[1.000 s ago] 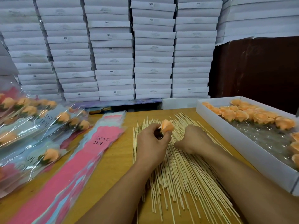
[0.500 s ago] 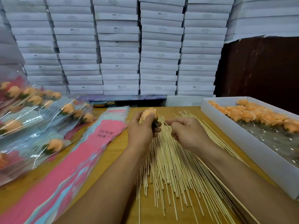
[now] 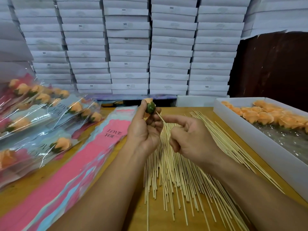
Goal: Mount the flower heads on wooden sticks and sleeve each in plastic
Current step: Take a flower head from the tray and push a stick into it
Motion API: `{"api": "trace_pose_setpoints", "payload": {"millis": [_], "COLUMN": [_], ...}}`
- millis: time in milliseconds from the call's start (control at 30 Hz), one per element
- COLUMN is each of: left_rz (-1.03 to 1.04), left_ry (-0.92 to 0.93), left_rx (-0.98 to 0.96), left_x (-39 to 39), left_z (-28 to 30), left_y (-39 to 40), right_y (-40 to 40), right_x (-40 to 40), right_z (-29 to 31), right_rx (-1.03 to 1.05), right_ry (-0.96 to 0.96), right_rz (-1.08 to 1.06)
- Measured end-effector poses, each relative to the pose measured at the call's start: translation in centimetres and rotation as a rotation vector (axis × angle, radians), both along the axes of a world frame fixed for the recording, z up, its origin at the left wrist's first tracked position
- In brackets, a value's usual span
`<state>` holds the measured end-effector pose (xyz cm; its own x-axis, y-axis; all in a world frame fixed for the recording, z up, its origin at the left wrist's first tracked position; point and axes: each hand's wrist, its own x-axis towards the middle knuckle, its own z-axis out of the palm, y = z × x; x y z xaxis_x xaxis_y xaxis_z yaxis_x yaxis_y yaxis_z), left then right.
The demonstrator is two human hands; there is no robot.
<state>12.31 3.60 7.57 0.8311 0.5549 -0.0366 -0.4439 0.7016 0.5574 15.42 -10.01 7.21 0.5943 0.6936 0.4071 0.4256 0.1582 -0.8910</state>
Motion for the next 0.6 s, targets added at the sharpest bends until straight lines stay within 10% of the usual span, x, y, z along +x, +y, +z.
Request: {"api": "trace_pose_setpoints", "payload": {"millis": [600], "left_rz": [-0.009], "left_ry": [-0.026], "left_rx": [0.012], "left_x": [0.03], "left_z": [0.27], "left_y": [-0.47], "right_y": [-0.19], "right_x": [-0.85], "right_z": [0.39], "right_rx": [-0.107], "right_ry": [-0.069], "right_rz": [0.056]}}
